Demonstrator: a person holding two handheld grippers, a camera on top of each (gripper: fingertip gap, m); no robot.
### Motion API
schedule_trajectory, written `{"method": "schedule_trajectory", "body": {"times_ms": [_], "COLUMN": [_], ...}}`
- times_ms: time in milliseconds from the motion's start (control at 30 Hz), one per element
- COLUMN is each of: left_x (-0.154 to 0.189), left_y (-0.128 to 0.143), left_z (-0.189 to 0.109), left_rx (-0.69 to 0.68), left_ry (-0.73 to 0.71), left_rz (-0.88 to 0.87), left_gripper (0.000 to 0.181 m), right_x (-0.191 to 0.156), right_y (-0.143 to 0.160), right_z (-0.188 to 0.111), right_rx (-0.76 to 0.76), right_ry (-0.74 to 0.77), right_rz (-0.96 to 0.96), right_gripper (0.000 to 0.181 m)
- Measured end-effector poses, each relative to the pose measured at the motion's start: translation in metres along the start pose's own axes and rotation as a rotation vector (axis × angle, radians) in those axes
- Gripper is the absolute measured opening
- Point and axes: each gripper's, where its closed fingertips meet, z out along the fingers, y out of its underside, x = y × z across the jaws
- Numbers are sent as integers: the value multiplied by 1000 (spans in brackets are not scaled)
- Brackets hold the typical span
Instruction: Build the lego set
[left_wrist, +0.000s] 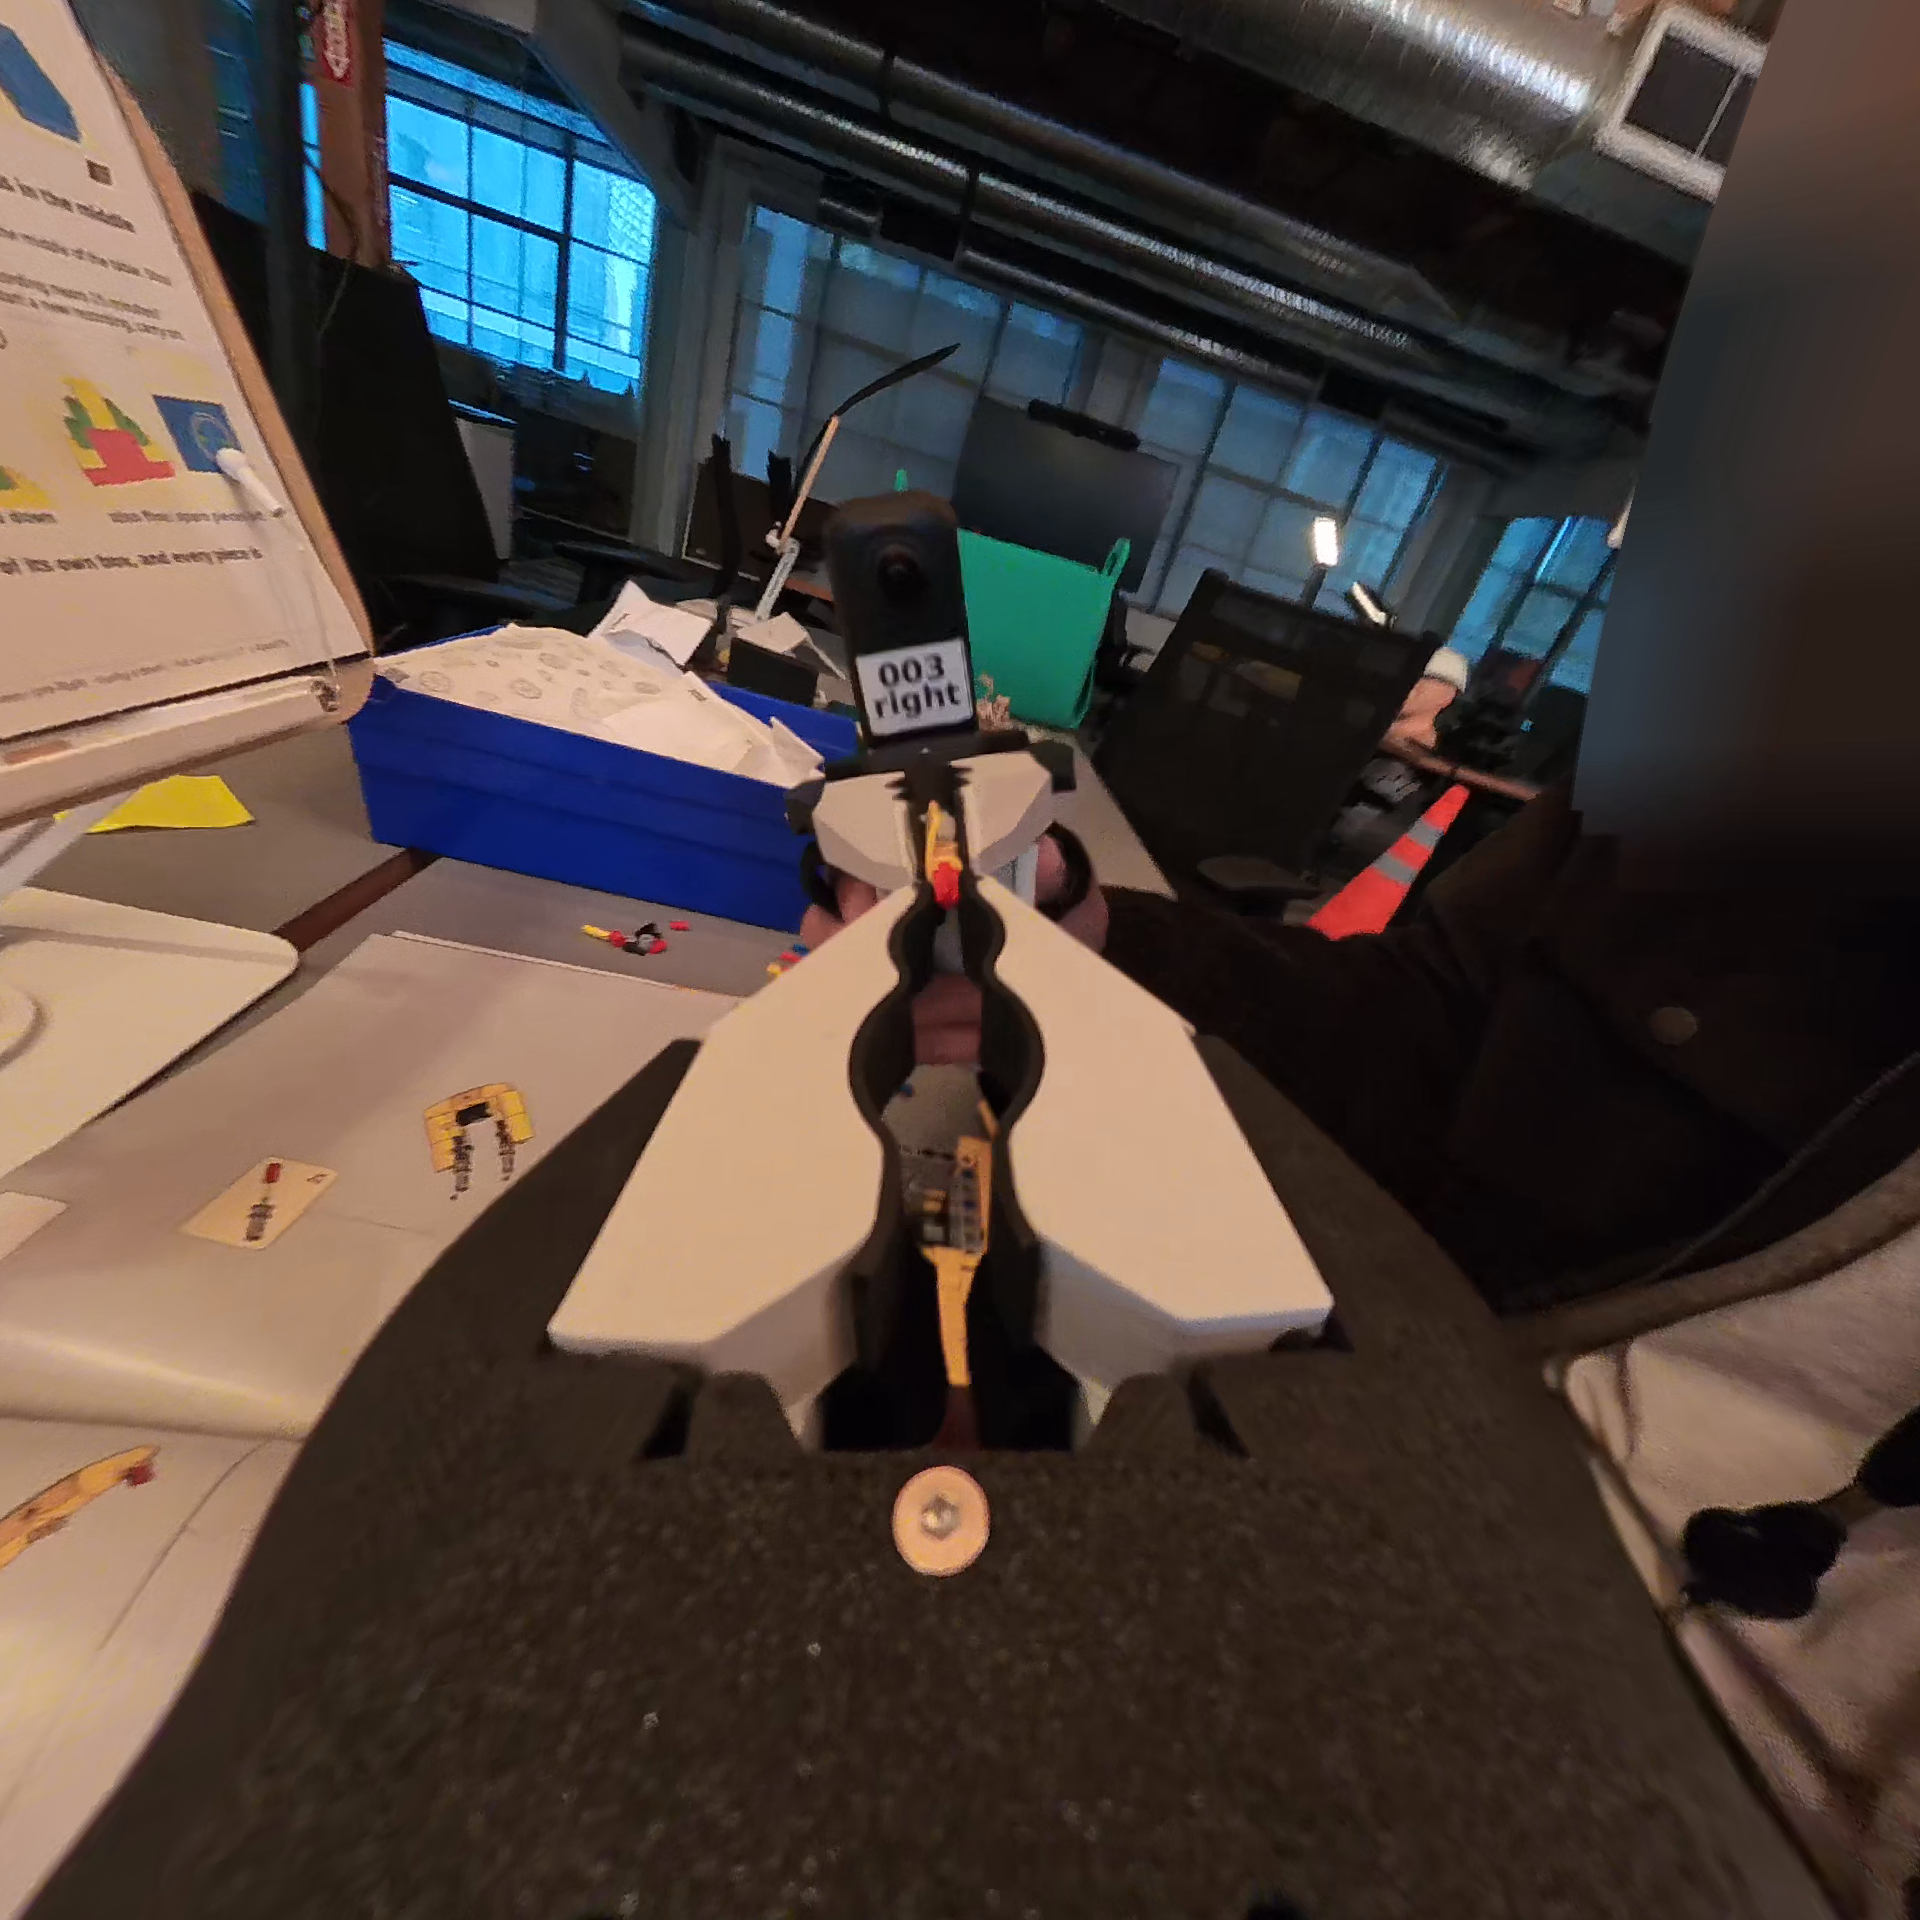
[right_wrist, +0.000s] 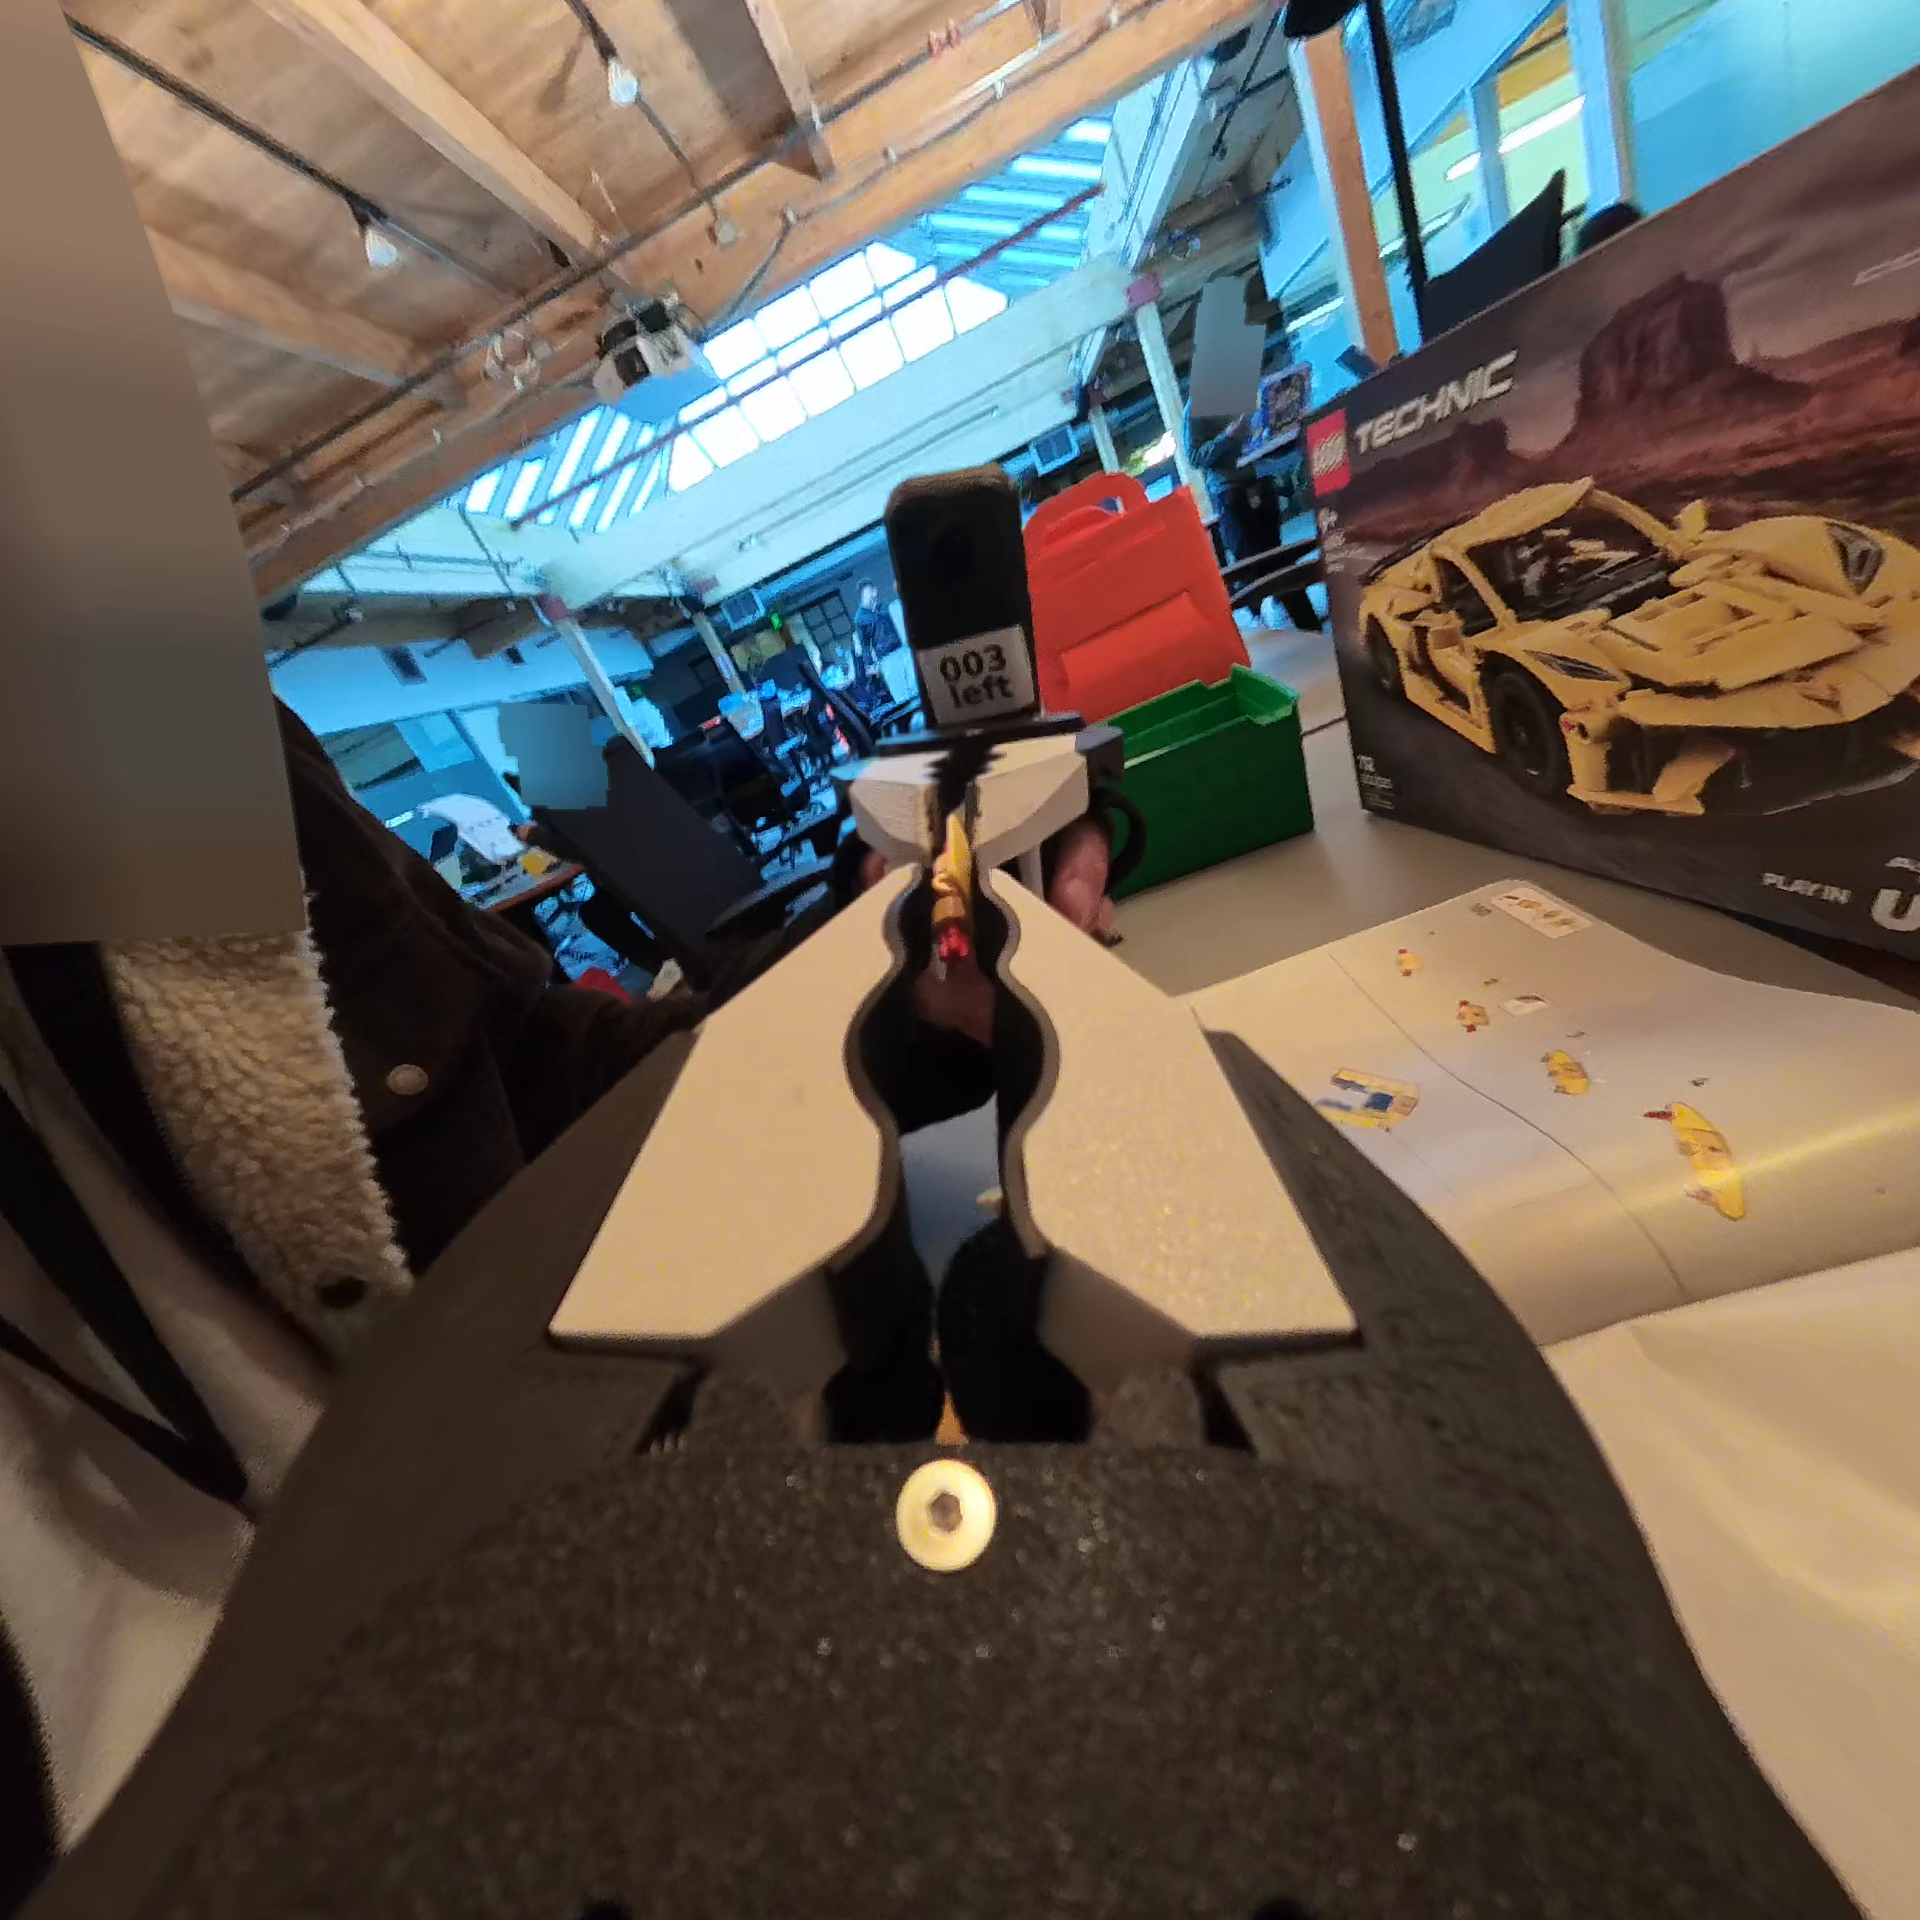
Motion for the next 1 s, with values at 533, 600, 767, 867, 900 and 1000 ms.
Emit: {"method": "schedule_trajectory", "body": {"times_ms": [533,600,767,867,900,1000], "left_x": [1,1,0,0,-1,2], "left_y": [15,11,6,3,5,0], "left_z": [-3,-3,2,4,5,6], "left_rx": [-83,-48,28,72,54,101], "left_ry": [-9,-7,4,7,0,20], "left_rz": [72,62,35,17,24,5], "left_gripper": [3,3,3,3,3,4], "right_x": [3,2,1,0,1,-3], "right_y": [16,13,4,1,4,-2], "right_z": [1,2,3,1,0,0], "right_rx": [-82,-51,43,67,51,81], "right_ry": [2,-8,-36,-43,-33,-54], "right_rz": [25,34,77,85,75,80], "right_gripper": [6,6,6,6,6,7]}}
